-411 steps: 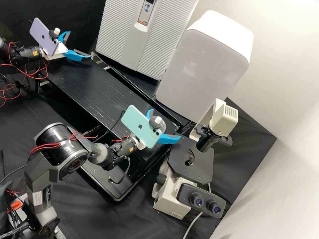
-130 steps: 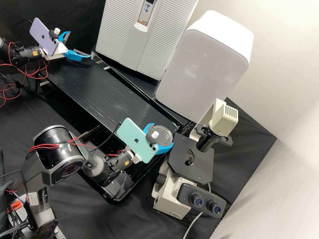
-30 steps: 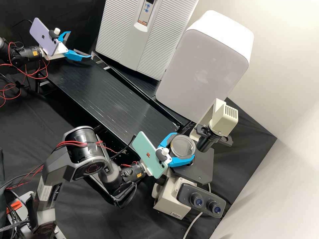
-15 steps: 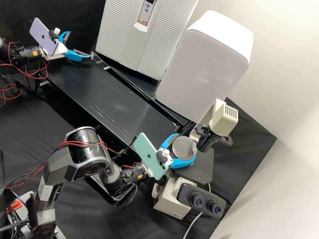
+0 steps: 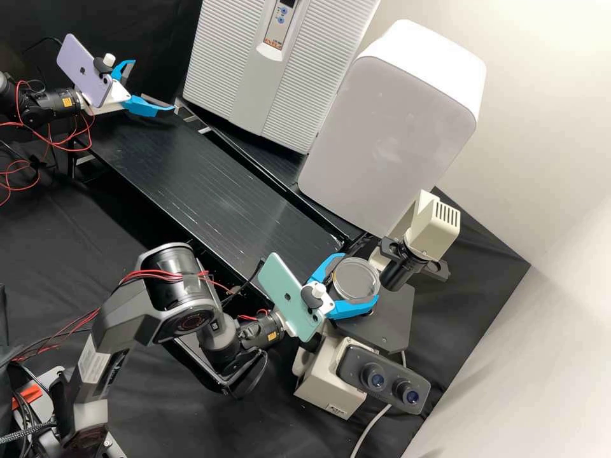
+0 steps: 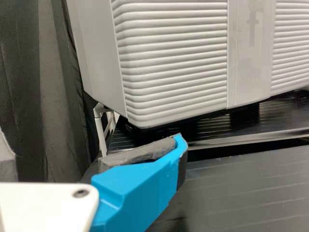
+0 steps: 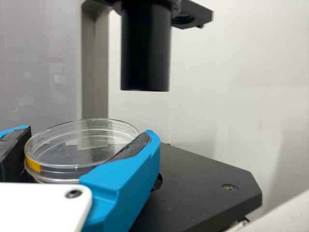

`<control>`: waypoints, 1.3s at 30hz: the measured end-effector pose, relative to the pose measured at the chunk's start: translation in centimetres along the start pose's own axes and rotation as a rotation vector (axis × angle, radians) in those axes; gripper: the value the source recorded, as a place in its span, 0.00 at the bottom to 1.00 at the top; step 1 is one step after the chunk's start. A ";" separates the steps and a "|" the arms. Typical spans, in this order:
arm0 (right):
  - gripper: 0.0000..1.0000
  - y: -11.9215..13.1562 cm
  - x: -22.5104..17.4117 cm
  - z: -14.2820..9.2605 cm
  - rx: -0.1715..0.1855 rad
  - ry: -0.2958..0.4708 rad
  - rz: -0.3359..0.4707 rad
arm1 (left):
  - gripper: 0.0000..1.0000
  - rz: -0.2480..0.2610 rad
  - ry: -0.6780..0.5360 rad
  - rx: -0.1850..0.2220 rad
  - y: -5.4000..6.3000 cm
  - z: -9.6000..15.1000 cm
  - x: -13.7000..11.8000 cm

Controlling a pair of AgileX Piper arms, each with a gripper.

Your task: Place the petri dish on the microscope

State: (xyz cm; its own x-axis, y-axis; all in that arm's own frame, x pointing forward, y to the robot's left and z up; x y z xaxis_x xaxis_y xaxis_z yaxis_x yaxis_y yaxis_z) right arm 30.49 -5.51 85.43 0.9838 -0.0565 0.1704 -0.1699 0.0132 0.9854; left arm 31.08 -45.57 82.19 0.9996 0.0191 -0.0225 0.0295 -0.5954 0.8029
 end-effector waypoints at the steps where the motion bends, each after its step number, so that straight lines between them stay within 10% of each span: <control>1: 0.00 0.0 0.1 0.0 -0.001 0.001 0.001 | 1.00 0.000 0.000 0.000 0.0 0.0 0.0; 20: 0.00 -0.2 0.4 0.1 -0.020 0.009 -0.005 | 1.00 0.000 0.000 0.000 0.0 0.0 0.0; 39: 0.00 0.2 -4.0 -3.1 0.049 -0.042 -0.067 | 1.00 0.000 0.000 0.000 0.0 0.0 0.0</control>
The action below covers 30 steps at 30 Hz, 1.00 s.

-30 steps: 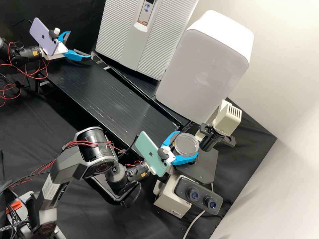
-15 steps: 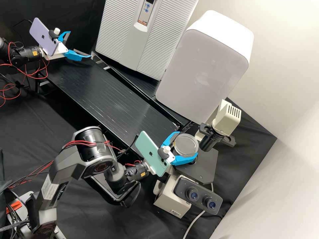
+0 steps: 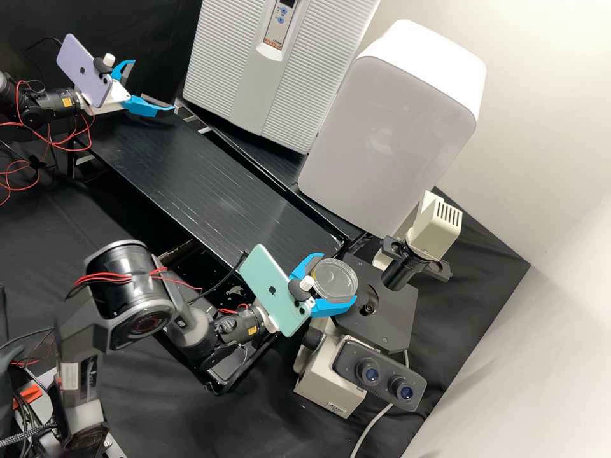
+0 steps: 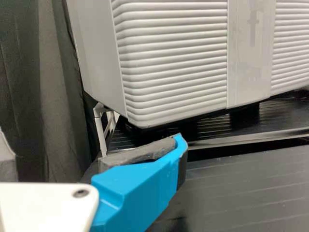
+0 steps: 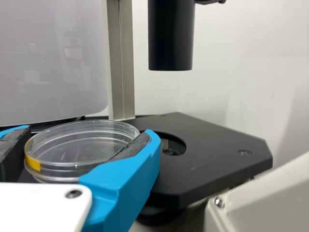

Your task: Place the petri dish on the microscope

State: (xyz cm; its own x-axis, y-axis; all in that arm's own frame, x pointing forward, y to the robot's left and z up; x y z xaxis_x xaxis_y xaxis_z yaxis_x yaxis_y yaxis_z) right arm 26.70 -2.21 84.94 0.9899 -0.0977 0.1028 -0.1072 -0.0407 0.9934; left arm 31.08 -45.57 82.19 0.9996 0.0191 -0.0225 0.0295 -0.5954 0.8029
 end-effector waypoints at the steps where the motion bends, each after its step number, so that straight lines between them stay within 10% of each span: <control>1: 0.00 0.0 -0.2 -0.2 0.008 0.002 -0.003 | 1.00 0.000 0.000 0.000 0.0 0.0 0.0; 30: 0.00 4.1 -1.2 -0.5 0.049 -0.017 0.061 | 1.00 0.000 0.000 0.000 0.0 0.0 0.0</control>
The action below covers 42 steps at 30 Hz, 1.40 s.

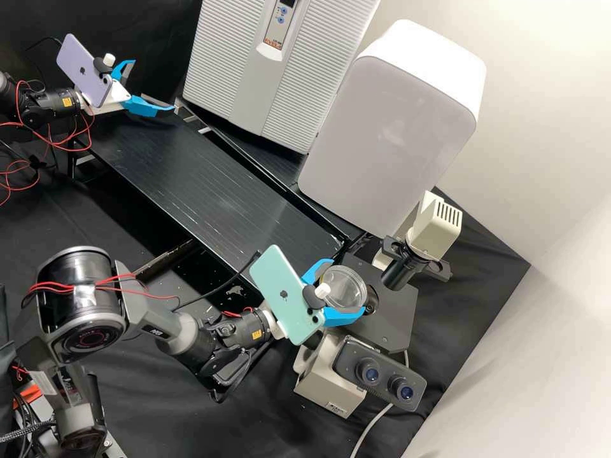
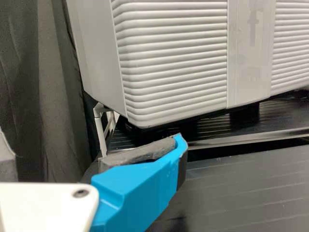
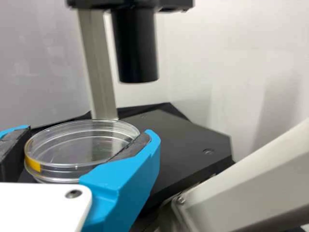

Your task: Place the petri dish on the microscope

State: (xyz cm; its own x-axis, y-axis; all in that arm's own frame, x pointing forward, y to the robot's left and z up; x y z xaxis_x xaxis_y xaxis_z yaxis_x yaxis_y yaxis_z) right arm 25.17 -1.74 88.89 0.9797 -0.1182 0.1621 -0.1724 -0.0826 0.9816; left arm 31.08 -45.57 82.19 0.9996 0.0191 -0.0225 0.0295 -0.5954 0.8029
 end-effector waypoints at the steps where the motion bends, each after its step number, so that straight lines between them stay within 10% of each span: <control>1: 0.00 0.1 0.1 0.0 -0.003 0.001 0.001 | 1.00 0.000 0.000 0.000 0.0 0.0 0.0; 18: 0.00 0.0 1.8 -1.5 -0.049 0.065 -0.033 | 1.00 0.000 0.000 0.000 0.0 0.0 0.0; 42: 0.00 -1.8 4.1 0.7 -0.111 -0.040 -0.079 | 1.00 0.000 0.000 0.000 0.0 0.0 0.0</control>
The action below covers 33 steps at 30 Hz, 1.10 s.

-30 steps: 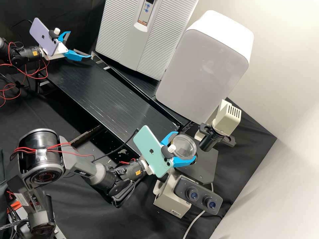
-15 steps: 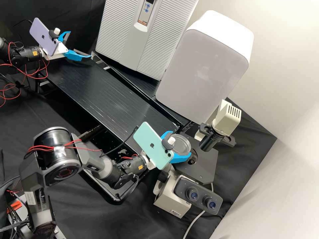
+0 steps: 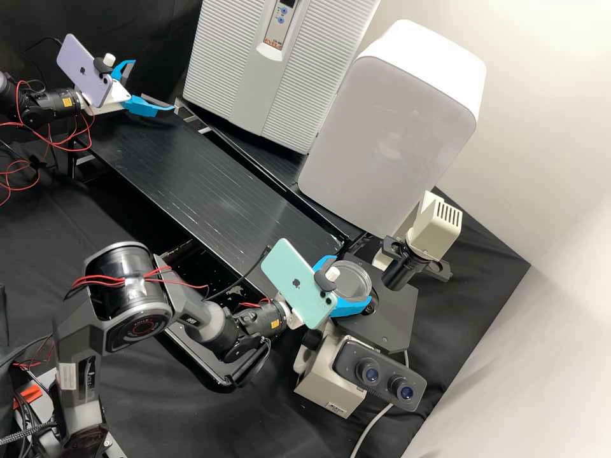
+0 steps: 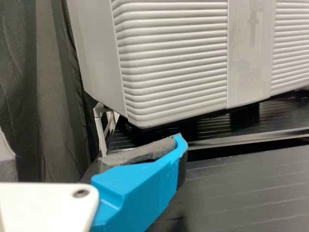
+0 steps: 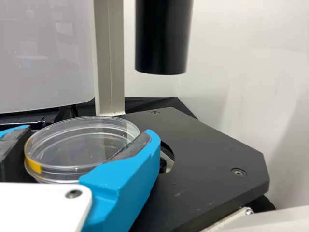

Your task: Place the petri dish on the microscope

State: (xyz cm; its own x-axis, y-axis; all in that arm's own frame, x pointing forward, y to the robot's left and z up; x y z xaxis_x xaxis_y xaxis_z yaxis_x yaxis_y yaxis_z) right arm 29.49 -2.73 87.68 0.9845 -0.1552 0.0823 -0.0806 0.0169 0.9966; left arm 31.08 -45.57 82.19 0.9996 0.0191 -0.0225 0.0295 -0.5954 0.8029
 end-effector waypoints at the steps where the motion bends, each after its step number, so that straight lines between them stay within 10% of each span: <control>1: 0.00 0.1 0.1 0.2 0.001 -0.005 0.003 | 1.00 0.000 0.000 0.000 0.0 0.0 0.0; 31: 0.00 -0.5 1.7 2.5 -0.029 0.023 0.052 | 1.00 0.000 0.000 0.000 0.0 0.0 0.0; 32: 1.00 -0.5 1.7 2.5 -0.033 0.027 0.055 | 1.00 0.000 0.000 0.000 0.0 0.0 0.0; 33: 1.00 -0.5 1.7 2.5 -0.036 0.028 0.056 | 1.00 0.000 0.000 0.000 0.0 0.0 0.0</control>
State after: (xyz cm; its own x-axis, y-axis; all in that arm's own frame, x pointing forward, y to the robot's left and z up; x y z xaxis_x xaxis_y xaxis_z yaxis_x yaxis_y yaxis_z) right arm 30.83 -5.46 87.34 0.9826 -0.1256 0.1371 -0.1304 0.0600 0.9896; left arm 31.08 -45.57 82.19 0.9996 0.0191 -0.0225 0.0295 -0.5954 0.8029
